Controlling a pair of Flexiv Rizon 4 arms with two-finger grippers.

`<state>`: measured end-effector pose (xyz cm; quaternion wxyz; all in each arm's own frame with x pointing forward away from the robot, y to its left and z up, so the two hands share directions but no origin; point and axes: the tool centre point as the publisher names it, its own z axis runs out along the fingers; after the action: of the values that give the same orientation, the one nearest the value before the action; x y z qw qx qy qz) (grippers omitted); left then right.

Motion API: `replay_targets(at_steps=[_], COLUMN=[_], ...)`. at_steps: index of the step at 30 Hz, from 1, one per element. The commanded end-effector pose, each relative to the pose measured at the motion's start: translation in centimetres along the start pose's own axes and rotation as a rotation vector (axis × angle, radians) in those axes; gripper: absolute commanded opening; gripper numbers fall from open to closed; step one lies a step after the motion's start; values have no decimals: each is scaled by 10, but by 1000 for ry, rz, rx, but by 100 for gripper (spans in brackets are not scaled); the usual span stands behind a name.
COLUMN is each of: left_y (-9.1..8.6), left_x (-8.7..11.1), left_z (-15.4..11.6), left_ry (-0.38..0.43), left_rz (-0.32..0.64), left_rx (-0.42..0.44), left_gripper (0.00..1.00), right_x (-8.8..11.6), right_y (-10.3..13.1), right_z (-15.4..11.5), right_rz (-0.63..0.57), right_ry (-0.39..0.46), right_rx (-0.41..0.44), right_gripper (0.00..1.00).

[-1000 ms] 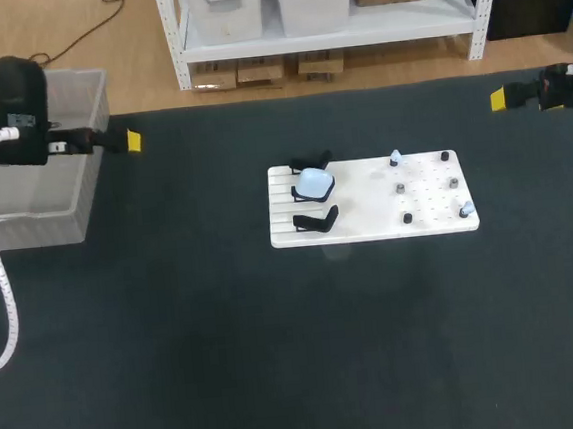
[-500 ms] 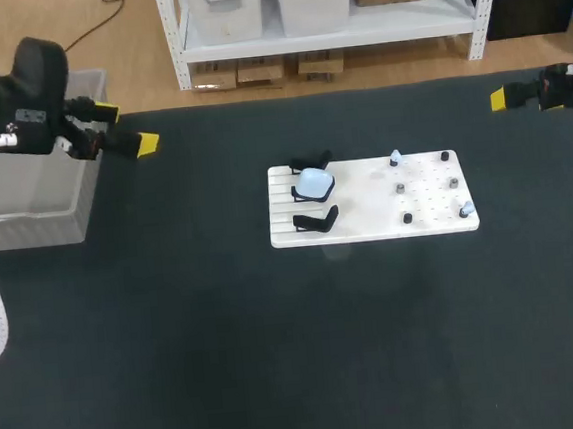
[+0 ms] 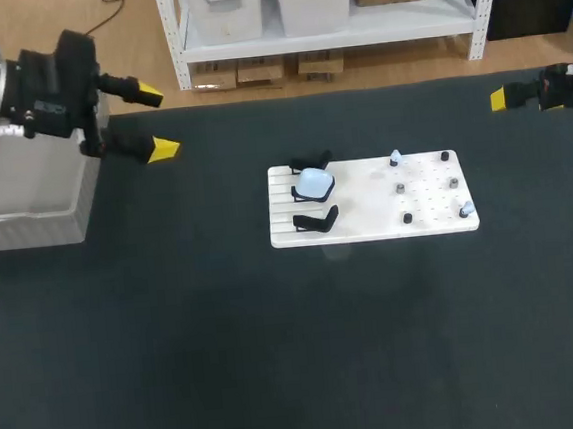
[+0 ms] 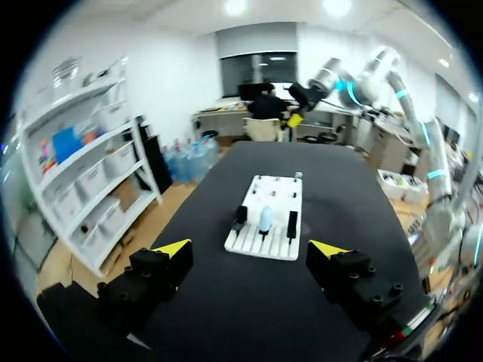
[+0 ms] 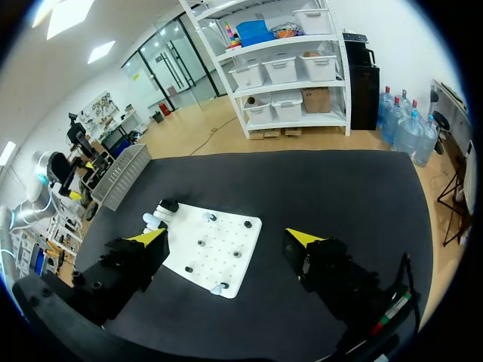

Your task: Pick up each earbud case from the left stands, insert the matching earbuds, close the lid, and place the case in the box.

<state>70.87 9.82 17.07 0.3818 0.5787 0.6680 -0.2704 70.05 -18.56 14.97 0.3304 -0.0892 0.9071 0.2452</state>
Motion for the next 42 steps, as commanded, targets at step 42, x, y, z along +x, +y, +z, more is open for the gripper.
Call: replay_targets(at_steps=[42], left_y=[-14], left_x=[17], left_z=[135], left_ry=[-85], left_rz=[30], left_rx=[228], left_gripper=[100], right_x=[0], right_y=[0], right_z=[0], right_rz=[0], right_ry=[0], right_rx=[0], right_gripper=[100])
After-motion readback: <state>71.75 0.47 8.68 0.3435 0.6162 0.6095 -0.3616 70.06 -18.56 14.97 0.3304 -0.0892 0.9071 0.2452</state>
